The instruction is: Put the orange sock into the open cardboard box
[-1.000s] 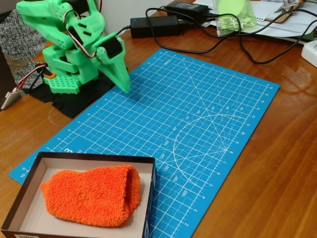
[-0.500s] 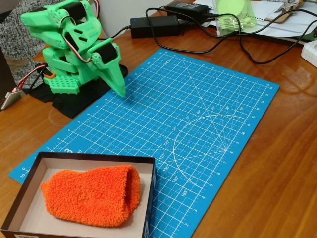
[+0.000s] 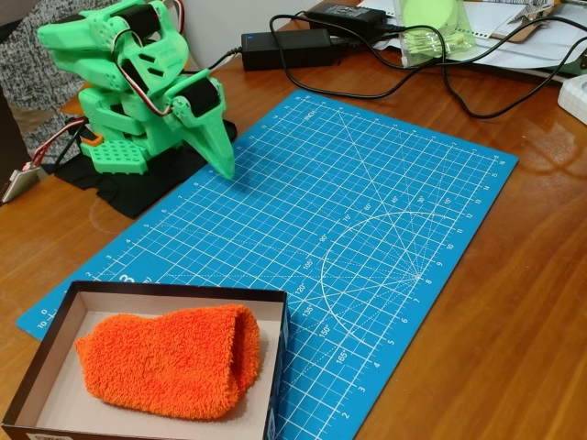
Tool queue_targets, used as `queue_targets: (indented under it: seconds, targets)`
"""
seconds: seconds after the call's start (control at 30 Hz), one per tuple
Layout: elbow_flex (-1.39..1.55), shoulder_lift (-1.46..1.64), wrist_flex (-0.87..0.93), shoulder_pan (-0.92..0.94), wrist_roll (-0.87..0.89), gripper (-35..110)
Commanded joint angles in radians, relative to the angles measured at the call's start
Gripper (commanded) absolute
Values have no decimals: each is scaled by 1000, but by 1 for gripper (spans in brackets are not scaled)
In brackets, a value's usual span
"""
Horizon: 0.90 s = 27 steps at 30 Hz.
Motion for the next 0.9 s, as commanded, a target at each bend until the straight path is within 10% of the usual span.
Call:
queue_targets:
  seconds: [0.0,0.87]
  targets:
    - [-5,15,8,3,5,0]
    - [-3,15,2,-40,-26,0]
